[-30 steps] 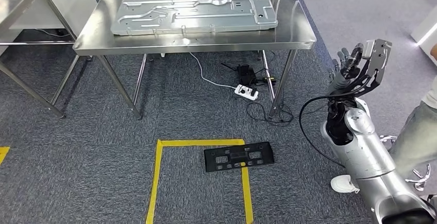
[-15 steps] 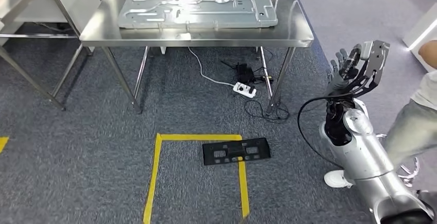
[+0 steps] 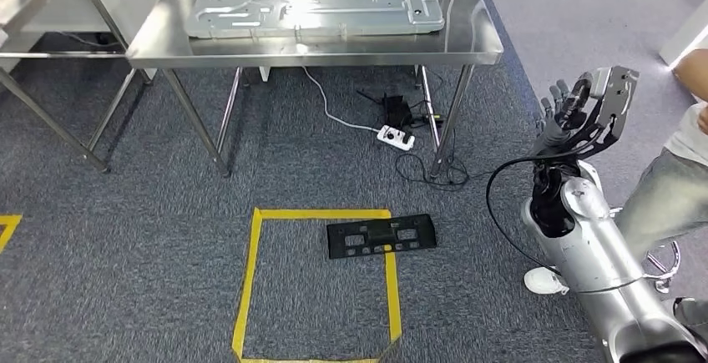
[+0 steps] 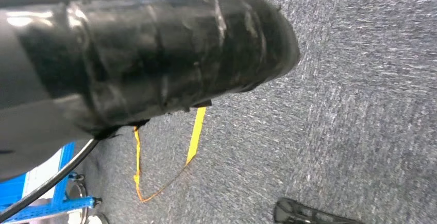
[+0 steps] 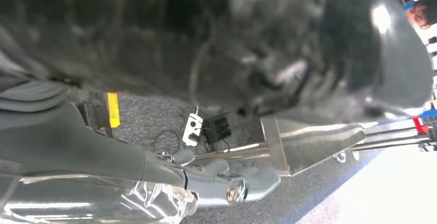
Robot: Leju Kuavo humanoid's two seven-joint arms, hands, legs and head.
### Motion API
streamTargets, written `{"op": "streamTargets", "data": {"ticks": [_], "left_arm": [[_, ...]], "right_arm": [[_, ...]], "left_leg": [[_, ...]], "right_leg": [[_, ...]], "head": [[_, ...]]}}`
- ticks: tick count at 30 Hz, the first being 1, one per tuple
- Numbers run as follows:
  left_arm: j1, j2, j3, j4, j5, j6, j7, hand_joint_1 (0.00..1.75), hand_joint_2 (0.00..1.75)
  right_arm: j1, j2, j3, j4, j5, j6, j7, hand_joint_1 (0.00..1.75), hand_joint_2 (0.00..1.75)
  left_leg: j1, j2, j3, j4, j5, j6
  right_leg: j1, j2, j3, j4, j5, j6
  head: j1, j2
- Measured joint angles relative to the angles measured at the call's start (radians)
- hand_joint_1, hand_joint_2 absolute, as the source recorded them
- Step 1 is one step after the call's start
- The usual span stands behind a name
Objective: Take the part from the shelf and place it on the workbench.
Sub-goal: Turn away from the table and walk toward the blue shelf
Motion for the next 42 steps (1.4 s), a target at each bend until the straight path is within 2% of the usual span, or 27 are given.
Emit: {"op": "streamTargets", "data": {"ticks": [2,3,4,5,6,8,10,12,14,16,18,19,20,21,23,25,28,30,31,33,34,35,36,37,39,40,42], "left_arm": [[0.000,0.000,0.000,0.000,0.000,0.000,0.000,0.00,0.00],[0.001,0.000,0.000,0.000,0.000,0.000,0.000,0.00,0.00],[0.001,-0.001,0.000,0.000,0.000,0.000,0.000,0.00,0.00],[0.002,-0.001,0.000,0.000,0.000,0.000,0.000,0.00,0.00],[0.002,-0.001,0.000,0.000,0.000,0.000,0.000,0.00,0.00],[0.002,0.001,0.000,0.000,0.000,0.000,0.000,0.00,0.00],[0.001,0.003,0.000,0.000,-0.002,-0.001,0.001,0.00,0.00],[0.000,0.003,0.000,0.000,-0.009,-0.009,0.004,0.00,0.00],[0.000,0.001,0.000,0.000,-0.018,-0.018,0.009,0.00,0.00],[0.000,0.000,0.000,0.000,-0.022,-0.021,0.012,0.00,0.00],[0.000,-0.001,0.000,0.000,-0.023,-0.022,0.013,0.00,0.00],[0.001,-0.001,0.000,0.000,-0.023,-0.022,0.013,0.00,0.00],[0.001,-0.002,0.000,0.000,-0.023,-0.023,0.013,0.00,0.00],[0.001,-0.003,0.000,0.000,-0.023,-0.023,0.013,0.00,0.00],[0.001,-0.004,0.000,0.000,-0.023,-0.024,0.013,0.00,0.00],[0.000,-0.005,0.000,0.000,-0.023,-0.024,0.013,0.00,0.00],[0.000,-0.005,0.000,0.000,-0.023,-0.024,0.013,0.00,0.00],[0.000,-0.005,0.000,0.000,-0.023,-0.024,0.013,0.00,0.00],[0.000,-0.005,0.000,0.000,-0.023,-0.024,0.013,0.00,0.00],[0.000,-0.005,0.000,0.000,-0.023,-0.024,0.013,0.00,0.00],[0.001,-0.005,0.000,0.000,-0.023,-0.024,0.013,0.00,0.00],[0.002,-0.005,0.000,0.000,-0.023,-0.024,0.013,0.00,0.00],[0.003,-0.005,0.000,0.000,-0.023,-0.024,0.013,0.00,0.00],[0.003,-0.005,0.000,0.000,-0.023,-0.024,0.013,0.00,0.00],[0.002,-0.005,0.000,0.000,-0.023,-0.024,0.013,0.00,0.00],[0.002,-0.005,0.000,0.000,-0.023,-0.024,0.014,0.00,0.00],[0.001,-0.005,0.000,0.000,-0.023,-0.024,0.014,0.00,0.00]], "right_arm": [[0.000,0.000,0.000,0.000,0.000,0.000,0.000,0.00,0.00],[0.000,0.001,0.000,0.000,0.000,0.000,0.000,0.00,0.00],[0.001,0.001,0.000,0.000,0.000,0.000,0.000,0.00,0.00],[0.001,0.001,0.000,0.000,0.000,0.000,0.000,0.00,0.00],[0.001,0.001,0.000,0.000,0.000,0.000,0.000,0.00,0.00],[0.000,0.001,0.000,0.000,0.000,0.000,0.000,0.00,0.00],[0.001,0.001,0.000,0.000,0.002,0.003,0.001,0.00,0.00],[0.006,0.000,0.000,0.000,0.010,0.016,0.007,0.00,0.00],[0.016,-0.001,0.000,0.002,0.019,0.037,-0.007,0.00,0.00],[0.031,-0.002,0.000,0.005,0.023,0.052,-0.042,0.00,0.00],[0.050,-0.002,0.000,0.011,0.024,0.059,-0.062,0.00,0.00],[0.060,-0.002,0.000,0.015,0.024,0.061,-0.064,0.00,0.00],[0.066,-0.002,0.000,0.018,0.024,0.061,-0.064,0.00,0.00],[0.069,-0.002,0.000,0.021,0.024,0.062,-0.065,0.00,0.00],[0.069,-0.001,0.000,0.024,0.024,0.062,-0.066,0.00,0.00],[0.070,-0.001,0.000,0.027,0.024,0.064,-0.067,0.00,0.00],[0.073,0.000,0.000,0.028,0.025,0.066,-0.068,0.00,0.00],[0.072,0.000,0.000,0.029,0.025,0.066,-0.068,0.00,0.00],[0.072,0.000,0.000,0.029,0.025,0.066,-0.068,0.00,0.00],[0.072,0.002,0.000,0.031,0.026,0.067,-0.068,0.00,0.00],[0.072,0.002,0.000,0.032,0.026,0.067,-0.068,0.00,0.00],[0.072,0.002,0.000,0.034,0.026,0.067,-0.068,0.00,0.00],[0.073,0.002,0.000,0.035,0.026,0.067,-0.068,0.00,0.00],[0.073,0.002,0.000,0.036,0.026,0.067,-0.068,0.00,0.00],[0.074,0.002,0.000,0.036,0.026,0.067,-0.068,0.00,0.00],[0.073,0.002,0.000,0.036,0.025,0.068,-0.068,0.00,0.00],[0.072,0.003,0.000,0.036,0.025,0.069,-0.067,0.00,0.00]], "left_leg": [[0.006,-0.001,-0.052,0.123,-0.069,-0.011],[0.008,-0.001,-0.076,0.179,-0.091,-0.015],[0.009,-0.001,-0.085,0.208,-0.095,-0.016],[0.010,-0.001,-0.075,0.198,-0.079,-0.015],[0.010,-0.001,-0.048,0.155,-0.050,-0.012],[0.007,-0.003,0.032,0.014,0.002,0.000],[0.001,-0.005,0.076,-0.068,0.018,0.009],[-0.001,-0.004,0.078,-0.081,0.022,0.015],[0.004,0.001,0.080,-0.097,0.034,0.024],[0.008,0.009,0.079,-0.109,0.044,0.035],[0.007,0.014,0.074,-0.109,0.046,0.039],[0.006,0.017,0.072,-0.108,0.047,0.040],[0.006,0.021,0.071,-0.105,0.046,0.040],[0.006,0.025,0.070,-0.101,0.045,0.039],[0.005,0.033,0.068,-0.089,0.038,0.033],[-0.001,0.040,0.063,-0.075,0.030,0.024],[-0.004,0.054,0.056,-0.069,0.026,0.013],[0.000,0.039,0.041,-0.034,-0.002,0.002],[0.002,0.026,0.023,0.008,-0.029,-0.005],[0.007,0.008,-0.033,0.129,-0.090,-0.013],[0.009,0.006,-0.060,0.185,-0.110,-0.016],[0.010,0.005,-0.075,0.214,-0.114,-0.016],[0.011,0.004,-0.073,0.211,-0.100,-0.016],[0.011,0.003,-0.053,0.170,-0.070,-0.013],[0.011,-0.009,0.014,0.037,-0.007,-0.006],[0.009,-0.019,0.041,-0.020,0.011,-0.003],[0.005,-0.033,0.063,-0.068,0.019,0.003]], "right_leg": [[0.000,-0.001,-0.009,0.000,0.006,-0.007],[0.001,-0.001,-0.014,0.001,0.008,-0.008],[0.001,0.000,-0.019,0.002,0.011,-0.008],[0.002,0.000,-0.023,0.004,0.012,-0.007],[0.002,0.000,-0.025,0.005,0.014,-0.006],[0.004,0.001,-0.026,0.005,0.016,-0.002],[0.003,0.001,-0.028,0.003,0.022,0.007],[0.004,0.002,-0.029,-0.003,0.030,0.020],[0.005,0.003,-0.036,0.009,0.019,0.029],[0.005,0.003,-0.075,0.092,-0.034,0.033],[0.005,0.003,-0.137,0.225,-0.093,0.038],[0.005,0.002,-0.156,0.269,-0.103,0.040],[0.004,0.001,-0.156,0.274,-0.093,0.041],[0.004,-0.002,-0.136,0.237,-0.066,0.042],[0.005,-0.023,-0.062,0.099,-0.005,0.041],[0.010,-0.040,-0.021,0.015,0.015,0.032],[0.011,-0.026,-0.025,0.006,0.017,0.015],[0.006,-0.014,-0.028,0.002,0.023,0.005],[0.004,-0.009,-0.029,0.002,0.025,0.001],[0.004,0.002,-0.035,0.002,0.028,-0.004],[0.004,0.007,-0.038,0.003,0.029,-0.005],[0.004,0.015,-0.041,0.004,0.030,-0.006],[0.004,0.022,-0.042,0.006,0.030,-0.005],[0.004,0.031,-0.043,0.007,0.031,-0.005],[0.002,0.045,-0.044,0.007,0.034,0.000],[0.002,0.052,-0.045,0.006,0.036,0.005],[0.000,0.062,-0.048,0.001,0.043,0.017]], "head": [[-0.001,0.000],[-0.001,0.000],[-0.001,0.000],[-0.001,0.000],[-0.001,0.000],[-0.001,0.000],[-0.001,0.000],[-0.001,0.000],[0.000,0.000],[0.003,0.000],[0.005,0.000],[0.005,0.000],[0.005,0.000],[0.005,0.000],[0.005,0.000],[0.004,0.000],[0.004,0.000],[0.002,0.000],[0.001,0.000],[0.000,0.000],[0.000,0.000],[0.000,0.000],[0.000,0.000],[0.000,0.000],[0.000,0.000],[0.000,0.000],[0.000,0.000]]}}
